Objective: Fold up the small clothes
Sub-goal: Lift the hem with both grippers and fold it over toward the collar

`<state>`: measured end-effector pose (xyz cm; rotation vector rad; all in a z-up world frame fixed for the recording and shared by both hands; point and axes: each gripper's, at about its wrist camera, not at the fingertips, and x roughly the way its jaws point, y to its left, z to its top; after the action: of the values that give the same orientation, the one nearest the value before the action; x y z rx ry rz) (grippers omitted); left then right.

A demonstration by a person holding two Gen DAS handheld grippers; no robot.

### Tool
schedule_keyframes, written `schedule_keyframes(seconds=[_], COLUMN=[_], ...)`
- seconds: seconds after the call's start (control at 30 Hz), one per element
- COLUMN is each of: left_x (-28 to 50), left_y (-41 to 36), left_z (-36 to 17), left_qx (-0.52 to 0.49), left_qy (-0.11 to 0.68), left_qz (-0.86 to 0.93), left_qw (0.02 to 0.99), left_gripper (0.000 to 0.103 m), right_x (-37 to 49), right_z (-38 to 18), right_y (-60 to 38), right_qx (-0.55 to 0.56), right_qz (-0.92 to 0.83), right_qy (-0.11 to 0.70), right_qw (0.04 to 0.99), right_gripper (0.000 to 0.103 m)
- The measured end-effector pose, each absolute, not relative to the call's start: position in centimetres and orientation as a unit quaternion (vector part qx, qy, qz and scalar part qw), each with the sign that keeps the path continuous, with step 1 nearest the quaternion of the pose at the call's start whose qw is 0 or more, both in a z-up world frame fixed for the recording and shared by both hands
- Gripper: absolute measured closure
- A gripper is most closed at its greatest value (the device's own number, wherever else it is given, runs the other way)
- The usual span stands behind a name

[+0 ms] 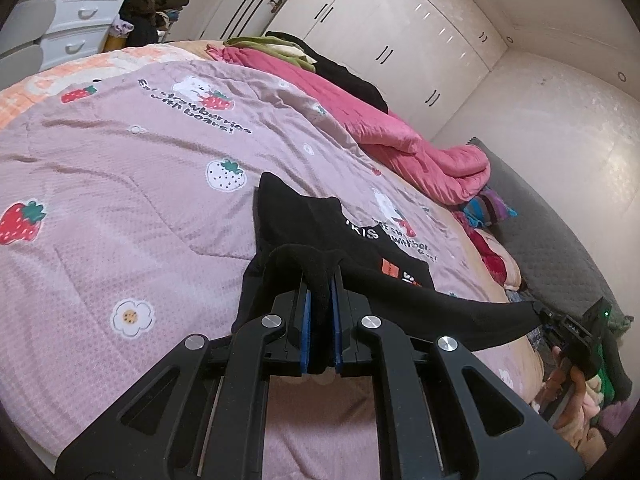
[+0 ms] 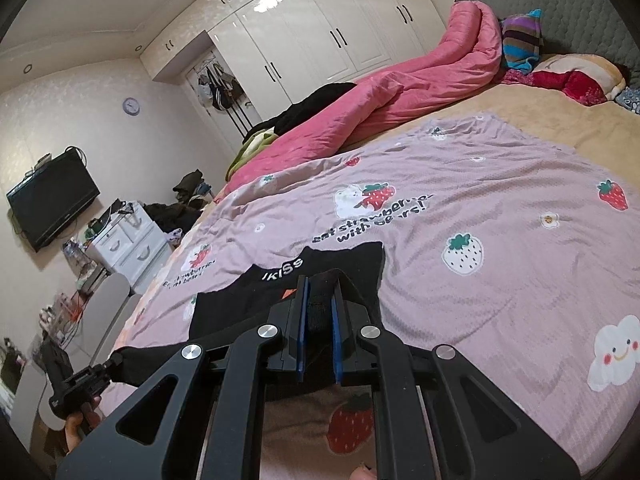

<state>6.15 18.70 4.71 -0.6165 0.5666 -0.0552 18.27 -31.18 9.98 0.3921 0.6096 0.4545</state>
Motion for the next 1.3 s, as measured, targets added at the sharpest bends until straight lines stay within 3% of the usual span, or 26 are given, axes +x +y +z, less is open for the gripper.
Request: schedule_keyframes(seconds=[0.67,1.3], left_x=[15.1,20.2], left_y=[19.7,20.4], left_z=[5.1,1.3], left_qx=[-0.284,-0.267], left_qy=[0.266,0.303], left_qz=[0.017,0.039], left_qw=[0.921,0.914], left_gripper=[0.101,0.1], right_x=[27.1,31.4], right_z=[7.4,1.9], right_y=[-29.2,-27.4], right_qx=[0.208,0.173], right_qz=[0.174,0.145], right_qy=[0.313,0.362], right_qw=[0.91,0.904], right_gripper=[0.094,0.093])
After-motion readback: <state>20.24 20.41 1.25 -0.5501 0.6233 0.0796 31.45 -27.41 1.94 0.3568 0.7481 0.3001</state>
